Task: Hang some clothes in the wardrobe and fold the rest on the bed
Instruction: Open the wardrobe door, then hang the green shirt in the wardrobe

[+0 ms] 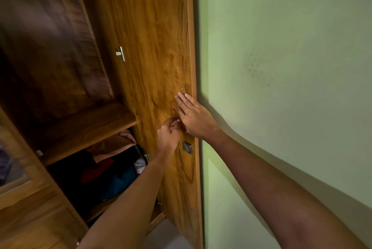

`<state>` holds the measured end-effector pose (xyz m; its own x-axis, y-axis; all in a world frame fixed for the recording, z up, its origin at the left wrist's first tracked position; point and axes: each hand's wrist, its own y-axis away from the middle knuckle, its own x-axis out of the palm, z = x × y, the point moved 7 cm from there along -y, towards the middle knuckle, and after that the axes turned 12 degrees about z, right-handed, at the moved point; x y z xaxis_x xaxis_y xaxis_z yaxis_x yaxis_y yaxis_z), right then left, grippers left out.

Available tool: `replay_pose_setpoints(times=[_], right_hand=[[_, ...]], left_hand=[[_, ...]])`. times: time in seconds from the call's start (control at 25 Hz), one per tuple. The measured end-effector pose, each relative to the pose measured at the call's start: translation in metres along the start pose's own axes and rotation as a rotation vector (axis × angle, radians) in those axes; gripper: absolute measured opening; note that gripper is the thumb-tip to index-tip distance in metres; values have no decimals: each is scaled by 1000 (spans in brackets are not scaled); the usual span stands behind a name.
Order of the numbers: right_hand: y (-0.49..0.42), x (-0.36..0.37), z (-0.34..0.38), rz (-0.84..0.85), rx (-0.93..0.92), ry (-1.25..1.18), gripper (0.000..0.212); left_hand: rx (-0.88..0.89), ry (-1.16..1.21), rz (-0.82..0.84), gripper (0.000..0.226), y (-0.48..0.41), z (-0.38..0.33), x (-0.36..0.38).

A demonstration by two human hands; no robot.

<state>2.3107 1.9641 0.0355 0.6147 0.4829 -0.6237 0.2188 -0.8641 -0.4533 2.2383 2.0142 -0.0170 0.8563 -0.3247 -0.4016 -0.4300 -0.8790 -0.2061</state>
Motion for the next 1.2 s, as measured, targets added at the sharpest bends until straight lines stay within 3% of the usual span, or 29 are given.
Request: replay_pose_setpoints(times=[0.2, 0.36, 0.52, 0.64, 0.76, 0.88, 1.0, 1.08, 1.2], right_hand=[[47, 4, 3, 131, 12, -21, 43], [122, -6, -15, 279, 184, -54, 39], [208, -44, -41, 329, 262, -1, 35], [294, -94, -64, 475, 369, 38, 29], [403, -146, -81, 953, 598, -27, 32], [518, -216, -91, 1390, 1026, -299, 41], [641, -304, -56, 1881, 1336, -807, 55], [705, -363, -32, 1919, 1535, -992, 56], [787, -439, -11, 1809, 1741, -961, 57]], left_hand=[[175, -103, 21, 16, 25, -12, 23], [254, -196, 95, 18, 61, -26, 67], [346, -149, 263, 14, 118, -69, 119], [441, -187, 504, 12, 187, -119, 167], [494, -303, 791, 13, 271, -163, 219], [574, -463, 1078, 24, 377, -207, 261], [671, -795, 1653, 36, 525, -240, 287], [677, -998, 1928, 40, 616, -254, 289], [944, -1008, 1959, 41, 731, -290, 301]])
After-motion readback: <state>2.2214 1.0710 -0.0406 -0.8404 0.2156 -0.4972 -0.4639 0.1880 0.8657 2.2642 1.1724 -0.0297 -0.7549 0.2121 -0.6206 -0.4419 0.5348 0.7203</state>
